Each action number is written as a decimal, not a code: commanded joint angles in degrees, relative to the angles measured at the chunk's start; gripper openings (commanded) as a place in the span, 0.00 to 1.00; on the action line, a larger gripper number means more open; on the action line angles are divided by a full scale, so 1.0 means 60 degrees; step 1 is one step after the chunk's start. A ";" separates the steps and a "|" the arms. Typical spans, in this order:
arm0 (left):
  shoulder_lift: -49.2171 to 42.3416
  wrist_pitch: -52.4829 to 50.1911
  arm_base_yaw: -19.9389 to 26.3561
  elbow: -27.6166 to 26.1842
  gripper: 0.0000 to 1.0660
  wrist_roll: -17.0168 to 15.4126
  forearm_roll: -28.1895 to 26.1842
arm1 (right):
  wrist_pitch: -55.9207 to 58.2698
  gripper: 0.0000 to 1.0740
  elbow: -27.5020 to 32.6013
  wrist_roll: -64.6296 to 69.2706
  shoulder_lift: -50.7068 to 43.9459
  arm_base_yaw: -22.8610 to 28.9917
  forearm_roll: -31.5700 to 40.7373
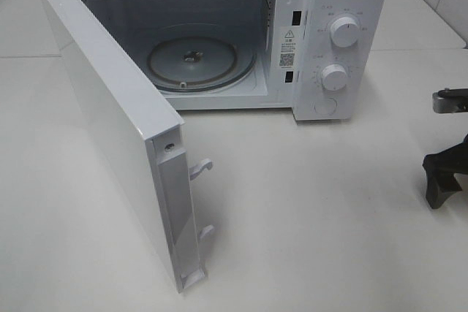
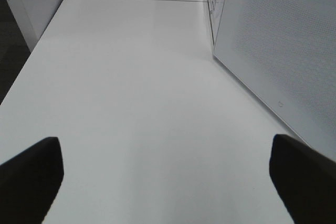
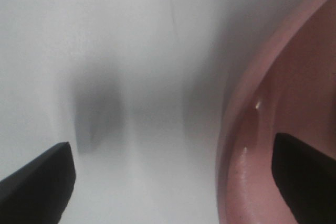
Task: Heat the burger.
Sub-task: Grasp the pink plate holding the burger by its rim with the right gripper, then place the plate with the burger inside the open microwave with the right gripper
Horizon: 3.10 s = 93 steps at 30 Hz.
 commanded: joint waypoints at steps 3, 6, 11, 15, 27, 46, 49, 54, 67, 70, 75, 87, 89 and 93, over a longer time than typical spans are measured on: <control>-0.0153 -0.0076 0.0000 0.0019 0.96 -0.0029 -0.0086 | 0.0172 0.91 -0.0048 0.0191 0.0134 -0.0019 0.0010; -0.0153 -0.0076 0.0000 0.0019 0.96 -0.0029 -0.0086 | 0.0191 0.90 -0.0048 0.0258 0.0143 -0.0229 0.0048; -0.0153 -0.0076 0.0000 0.0019 0.96 -0.0029 -0.0086 | 0.0258 0.89 -0.0048 0.0592 0.0143 -0.0458 -0.0019; -0.0153 -0.0076 0.0000 0.0019 0.96 -0.0029 -0.0086 | 0.0210 0.85 -0.0048 0.0602 0.0181 -0.0458 -0.0019; -0.0153 -0.0076 0.0000 0.0019 0.96 -0.0029 -0.0086 | 0.0248 0.18 -0.0048 0.0611 0.0325 -0.0458 -0.0583; -0.0153 -0.0076 0.0000 0.0019 0.96 -0.0029 -0.0086 | 0.1461 0.00 0.0172 0.0105 -0.0277 0.0420 -0.0783; -0.0153 -0.0076 0.0000 0.0019 0.96 -0.0029 -0.0086 | 0.1604 0.00 0.0477 0.0105 -0.0793 0.0716 -0.0898; -0.0153 -0.0076 0.0000 0.0019 0.96 -0.0029 -0.0086 | 0.1767 0.00 0.0879 0.0086 -0.1843 0.1346 -0.1108; -0.0153 -0.0076 0.0000 0.0019 0.96 -0.0029 -0.0086 | 0.2464 0.00 0.1623 -0.0649 -0.3877 0.3476 -0.1270; -0.0153 -0.0076 0.0000 0.0019 0.96 -0.0029 -0.0086 | 0.2521 0.00 0.1833 -0.0936 -0.4316 0.4058 -0.1270; -0.0153 -0.0076 0.0000 0.0019 0.96 -0.0029 -0.0086 | 0.2827 0.00 0.2091 -0.0964 -0.4822 0.4822 -0.1232; -0.0153 -0.0076 0.0000 0.0019 0.96 -0.0029 -0.0086 | 0.3409 0.00 0.2091 -0.1652 -0.5195 0.5644 -0.1814; -0.0153 -0.0076 0.0000 0.0019 0.96 -0.0029 -0.0086 | 0.3409 0.00 0.2091 -0.1814 -0.5195 0.5777 -0.1872; -0.0153 -0.0076 0.0000 0.0019 0.96 -0.0029 -0.0086 | 0.3400 0.00 0.2091 -0.2101 -0.5195 0.6197 -0.2015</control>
